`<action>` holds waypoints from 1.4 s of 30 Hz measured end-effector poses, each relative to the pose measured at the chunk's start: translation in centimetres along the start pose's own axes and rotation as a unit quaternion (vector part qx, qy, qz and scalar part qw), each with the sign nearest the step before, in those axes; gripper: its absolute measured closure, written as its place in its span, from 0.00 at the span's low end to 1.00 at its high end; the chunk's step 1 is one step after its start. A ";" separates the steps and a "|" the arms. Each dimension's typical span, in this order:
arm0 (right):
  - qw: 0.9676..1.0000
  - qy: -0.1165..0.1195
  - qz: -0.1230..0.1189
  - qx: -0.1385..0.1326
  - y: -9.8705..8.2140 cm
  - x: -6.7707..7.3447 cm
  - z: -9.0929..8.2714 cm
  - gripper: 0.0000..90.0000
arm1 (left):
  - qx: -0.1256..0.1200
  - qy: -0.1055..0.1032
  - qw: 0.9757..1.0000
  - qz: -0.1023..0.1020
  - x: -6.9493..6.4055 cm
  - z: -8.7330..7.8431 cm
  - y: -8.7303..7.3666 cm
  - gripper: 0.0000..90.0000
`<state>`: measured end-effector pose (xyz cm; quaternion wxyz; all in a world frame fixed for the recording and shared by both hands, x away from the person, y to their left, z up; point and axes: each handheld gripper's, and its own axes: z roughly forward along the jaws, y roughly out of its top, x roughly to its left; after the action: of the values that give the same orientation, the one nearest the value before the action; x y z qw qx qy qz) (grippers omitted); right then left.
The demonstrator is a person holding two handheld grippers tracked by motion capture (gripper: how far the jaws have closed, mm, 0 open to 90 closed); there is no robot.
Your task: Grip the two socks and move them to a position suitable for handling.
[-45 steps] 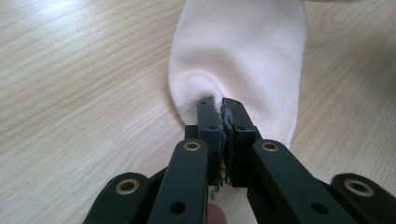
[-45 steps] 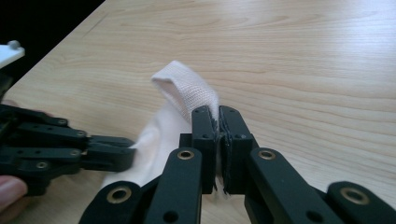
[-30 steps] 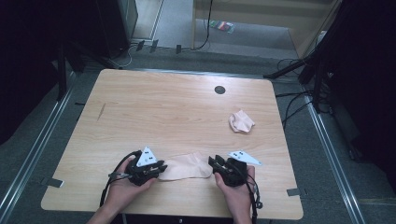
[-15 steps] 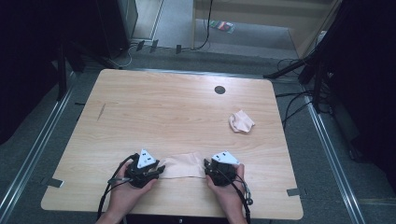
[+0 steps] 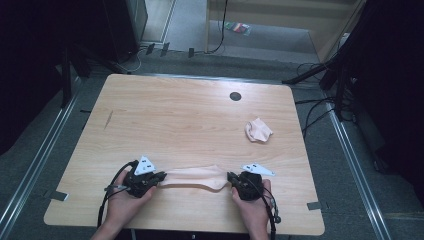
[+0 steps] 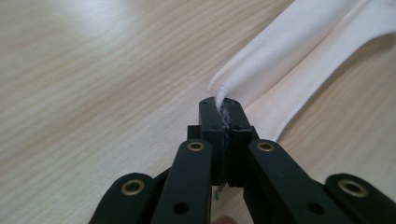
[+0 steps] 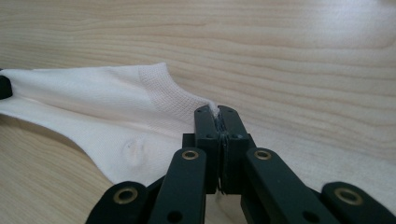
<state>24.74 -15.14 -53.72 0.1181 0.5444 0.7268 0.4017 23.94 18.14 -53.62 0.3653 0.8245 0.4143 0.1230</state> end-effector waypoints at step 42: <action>0.979 -0.198 -0.027 -0.038 10.1 -10.2 8.0 0.86 | -0.187 0.041 0.968 -0.159 10.2 -3.7 -3.2 0.37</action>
<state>40.52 -19.69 -54.48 0.2909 0.5884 0.6876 0.3105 26.55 29.18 -54.32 0.5108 0.6591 0.5245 0.1719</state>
